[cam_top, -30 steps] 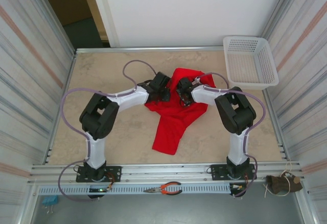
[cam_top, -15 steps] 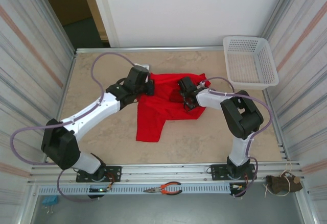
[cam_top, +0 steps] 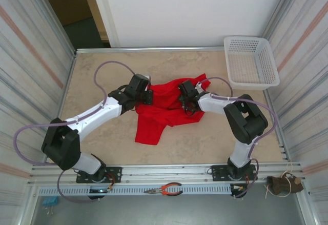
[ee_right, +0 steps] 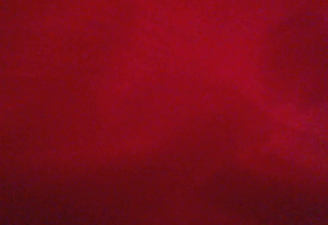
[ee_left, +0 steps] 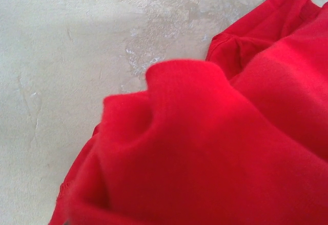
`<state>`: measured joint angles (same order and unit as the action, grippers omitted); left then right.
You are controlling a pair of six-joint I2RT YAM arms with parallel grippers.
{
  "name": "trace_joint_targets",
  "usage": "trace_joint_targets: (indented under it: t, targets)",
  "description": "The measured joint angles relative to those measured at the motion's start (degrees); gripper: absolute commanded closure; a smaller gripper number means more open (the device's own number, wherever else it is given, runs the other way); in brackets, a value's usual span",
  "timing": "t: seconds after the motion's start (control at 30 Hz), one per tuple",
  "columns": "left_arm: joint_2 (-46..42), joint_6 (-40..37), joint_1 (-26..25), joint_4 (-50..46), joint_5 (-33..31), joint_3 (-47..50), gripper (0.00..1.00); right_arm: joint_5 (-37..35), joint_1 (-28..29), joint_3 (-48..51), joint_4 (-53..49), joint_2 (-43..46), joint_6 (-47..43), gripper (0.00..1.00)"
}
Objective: Fold the inside-out t-shirt
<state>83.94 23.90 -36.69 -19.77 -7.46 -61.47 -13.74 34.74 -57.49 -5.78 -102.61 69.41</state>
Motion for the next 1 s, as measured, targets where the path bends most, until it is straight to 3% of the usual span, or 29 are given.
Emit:
trace_joint_targets:
  t: [0.13,0.3,0.67,1.0]
  targets:
    - [0.39,-0.20,0.00,-0.11,0.85,-2.93,1.00,0.48,1.90,-0.02,1.31,1.09,-2.38,0.54]
    - [0.66,-0.74,0.00,-0.11,2.27,-7.80,1.00,1.25,3.63,-0.02,3.93,1.84,-4.11,0.38]
    - [0.94,-2.75,0.00,-0.15,8.98,-13.92,1.00,4.74,0.26,-0.31,14.67,0.66,-4.33,0.35]
    - [0.90,-3.58,0.00,0.26,14.10,-10.84,1.00,-4.90,-6.29,-3.96,-2.38,0.07,3.65,0.34]
